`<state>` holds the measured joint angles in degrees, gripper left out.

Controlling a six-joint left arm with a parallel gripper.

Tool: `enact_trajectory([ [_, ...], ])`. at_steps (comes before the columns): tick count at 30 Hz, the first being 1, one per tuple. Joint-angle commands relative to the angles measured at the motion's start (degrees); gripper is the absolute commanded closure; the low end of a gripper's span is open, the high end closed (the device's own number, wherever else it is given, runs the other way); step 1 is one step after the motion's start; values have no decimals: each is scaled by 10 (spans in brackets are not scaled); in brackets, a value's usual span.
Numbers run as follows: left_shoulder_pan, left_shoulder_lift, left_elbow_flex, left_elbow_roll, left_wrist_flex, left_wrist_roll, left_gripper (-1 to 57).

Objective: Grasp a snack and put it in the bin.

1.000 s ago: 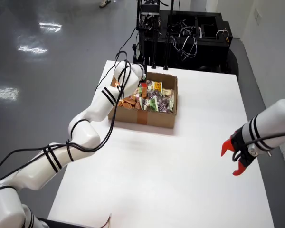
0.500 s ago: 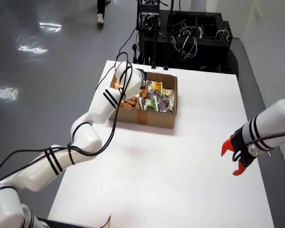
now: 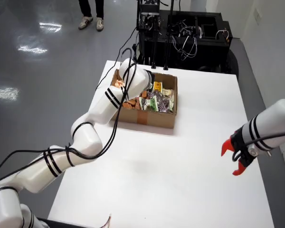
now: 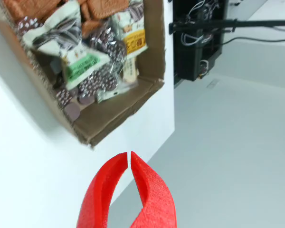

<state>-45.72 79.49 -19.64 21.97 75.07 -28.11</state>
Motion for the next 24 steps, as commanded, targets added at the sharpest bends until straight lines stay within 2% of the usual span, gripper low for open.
enact_trajectory([
  [1,-15,-45,64,-5,1,-9,552],
  [8,-40,-126,181,-13,2,-16,565],
  [16,-79,-227,355,-20,0,-30,567],
  [24,-127,-317,513,-40,-7,-49,568],
])
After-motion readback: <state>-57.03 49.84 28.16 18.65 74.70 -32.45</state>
